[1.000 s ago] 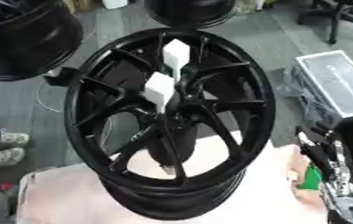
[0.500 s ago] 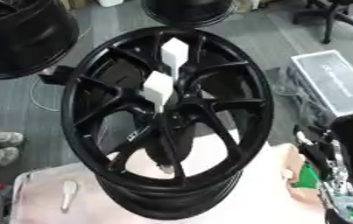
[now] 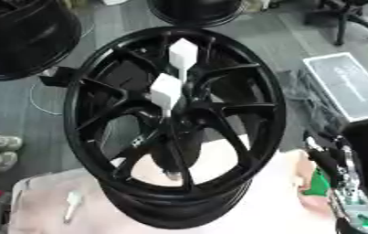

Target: Pull the pin out of the wheel hub.

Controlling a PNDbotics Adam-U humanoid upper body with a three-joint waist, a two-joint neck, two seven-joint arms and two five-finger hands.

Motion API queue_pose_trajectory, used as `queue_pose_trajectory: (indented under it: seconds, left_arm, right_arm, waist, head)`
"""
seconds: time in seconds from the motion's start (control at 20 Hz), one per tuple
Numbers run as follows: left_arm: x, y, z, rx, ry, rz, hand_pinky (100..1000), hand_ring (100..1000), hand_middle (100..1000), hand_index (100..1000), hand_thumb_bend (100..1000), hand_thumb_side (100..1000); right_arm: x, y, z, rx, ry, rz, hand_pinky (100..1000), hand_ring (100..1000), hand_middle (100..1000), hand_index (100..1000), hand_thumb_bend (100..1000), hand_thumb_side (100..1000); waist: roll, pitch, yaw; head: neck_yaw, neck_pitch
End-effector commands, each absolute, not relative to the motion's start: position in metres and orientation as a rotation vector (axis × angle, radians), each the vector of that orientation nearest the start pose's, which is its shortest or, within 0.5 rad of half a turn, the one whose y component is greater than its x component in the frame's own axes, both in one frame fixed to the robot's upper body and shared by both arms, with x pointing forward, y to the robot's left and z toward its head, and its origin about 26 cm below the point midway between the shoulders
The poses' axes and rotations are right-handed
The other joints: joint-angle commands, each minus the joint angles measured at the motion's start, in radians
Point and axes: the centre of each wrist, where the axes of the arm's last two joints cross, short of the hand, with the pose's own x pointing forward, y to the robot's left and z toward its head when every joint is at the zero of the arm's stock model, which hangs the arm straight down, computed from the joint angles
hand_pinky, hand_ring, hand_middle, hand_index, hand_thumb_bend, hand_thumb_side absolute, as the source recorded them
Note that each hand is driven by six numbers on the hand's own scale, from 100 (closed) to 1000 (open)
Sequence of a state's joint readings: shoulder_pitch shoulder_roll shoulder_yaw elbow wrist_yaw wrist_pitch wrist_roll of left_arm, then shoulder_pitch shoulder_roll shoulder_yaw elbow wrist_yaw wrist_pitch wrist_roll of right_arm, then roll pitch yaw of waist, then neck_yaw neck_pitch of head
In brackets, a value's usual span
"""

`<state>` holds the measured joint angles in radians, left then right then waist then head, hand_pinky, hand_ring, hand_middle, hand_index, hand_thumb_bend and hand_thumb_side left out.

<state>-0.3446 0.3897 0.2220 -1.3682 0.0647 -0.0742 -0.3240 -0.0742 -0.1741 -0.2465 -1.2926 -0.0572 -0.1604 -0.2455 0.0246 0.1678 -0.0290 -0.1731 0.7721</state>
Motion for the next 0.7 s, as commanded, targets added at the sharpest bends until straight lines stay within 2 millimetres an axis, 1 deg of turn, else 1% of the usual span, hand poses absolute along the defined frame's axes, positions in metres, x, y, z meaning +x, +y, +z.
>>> queue_pose_trajectory:
  seconds: [0.05, 0.15, 0.3, 0.55, 0.7]
  left_arm:
    - [0.343, 0.366, 0.108, 0.072, -1.834, -0.233, 557, 651, 703, 798, 228, 1000]
    - [0.334, 0.355, 0.105, 0.043, -1.821, -0.173, 558, 646, 692, 791, 229, 1000]
    - [0.325, 0.343, 0.103, 0.014, -1.802, -0.129, 560, 645, 685, 787, 230, 1000]
    - [0.321, 0.338, 0.107, 0.005, -1.794, -0.118, 560, 645, 685, 787, 230, 1000]
    - [0.319, 0.332, 0.1, -0.022, -1.769, -0.092, 562, 642, 675, 781, 236, 1000]
  right_arm:
    - [0.281, -0.355, -0.04, -0.464, -1.564, -0.314, 420, 433, 770, 859, 315, 273]
    - [0.282, -0.354, -0.04, -0.462, -1.566, -0.316, 420, 434, 769, 859, 315, 273]
    - [0.283, -0.354, -0.038, -0.464, -1.569, -0.322, 421, 436, 768, 858, 315, 273]
    - [0.284, -0.354, -0.038, -0.467, -1.571, -0.327, 421, 436, 768, 858, 315, 273]
    - [0.284, -0.353, -0.038, -0.464, -1.567, -0.336, 421, 438, 765, 855, 315, 272]
  waist:
    - [-0.004, -0.007, 0.004]
    - [-0.008, -0.004, 0.008]
    - [-0.01, -0.003, 0.011]
    - [-0.011, -0.002, 0.012]
    - [-0.015, -0.005, 0.013]
  head:
    - [-0.006, -0.002]
    - [-0.006, -0.002]
    - [-0.008, -0.002]
    - [-0.009, -0.002]
    - [-0.013, -0.002]
